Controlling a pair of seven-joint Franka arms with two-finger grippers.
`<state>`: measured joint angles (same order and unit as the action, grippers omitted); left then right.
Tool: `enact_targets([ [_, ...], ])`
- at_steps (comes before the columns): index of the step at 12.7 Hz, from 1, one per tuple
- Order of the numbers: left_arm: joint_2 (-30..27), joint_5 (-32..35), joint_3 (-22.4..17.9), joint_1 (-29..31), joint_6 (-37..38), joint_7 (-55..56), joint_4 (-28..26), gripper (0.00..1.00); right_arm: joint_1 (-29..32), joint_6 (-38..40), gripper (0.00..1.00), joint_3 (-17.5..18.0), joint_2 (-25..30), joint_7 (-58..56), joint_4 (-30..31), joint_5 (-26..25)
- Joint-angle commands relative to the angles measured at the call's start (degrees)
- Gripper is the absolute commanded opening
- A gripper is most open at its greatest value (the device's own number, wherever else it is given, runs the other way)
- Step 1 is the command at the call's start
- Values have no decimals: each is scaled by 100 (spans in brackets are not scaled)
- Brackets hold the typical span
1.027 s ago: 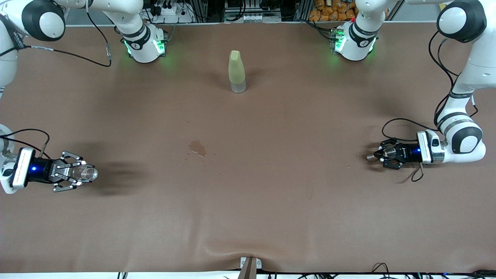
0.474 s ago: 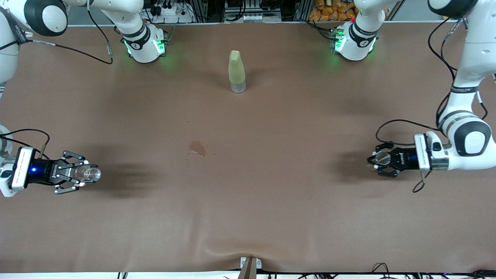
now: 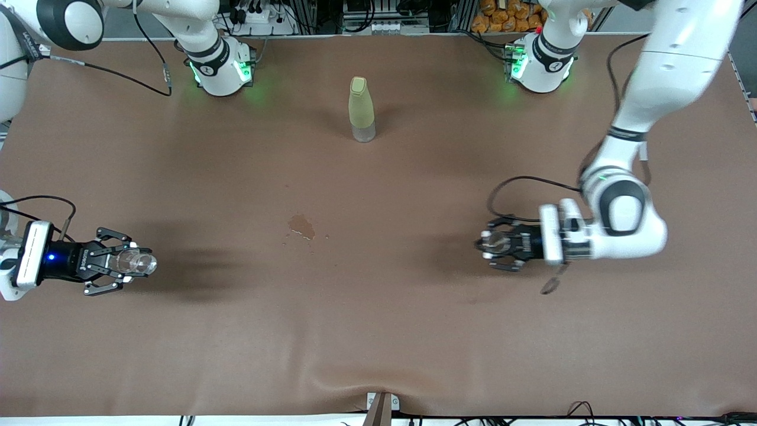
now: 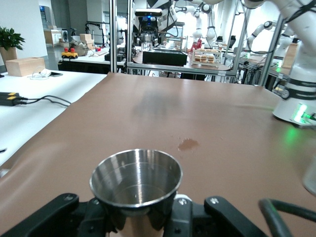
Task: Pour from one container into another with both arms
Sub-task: 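Carry the jigger and beaker toward each other above the table center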
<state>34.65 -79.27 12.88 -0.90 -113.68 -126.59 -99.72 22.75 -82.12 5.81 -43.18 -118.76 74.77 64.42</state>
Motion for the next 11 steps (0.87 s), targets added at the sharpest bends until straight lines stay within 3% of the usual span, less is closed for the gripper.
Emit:
enact_targets([
  [1,-73,-806,-67,-847,-801,-391,4,0,-200,-198,37,-10,467,38,511,132],
  [6,761,-1959,-84,-2579,-2155,-1120,1005,0,-779,-1340,35,-10,1758,-208,2293,667],
  [11,1474,-2654,-190,-3566,-2992,-1298,1885,0,-1368,-2157,35,-10,2883,-384,3980,1247],
])
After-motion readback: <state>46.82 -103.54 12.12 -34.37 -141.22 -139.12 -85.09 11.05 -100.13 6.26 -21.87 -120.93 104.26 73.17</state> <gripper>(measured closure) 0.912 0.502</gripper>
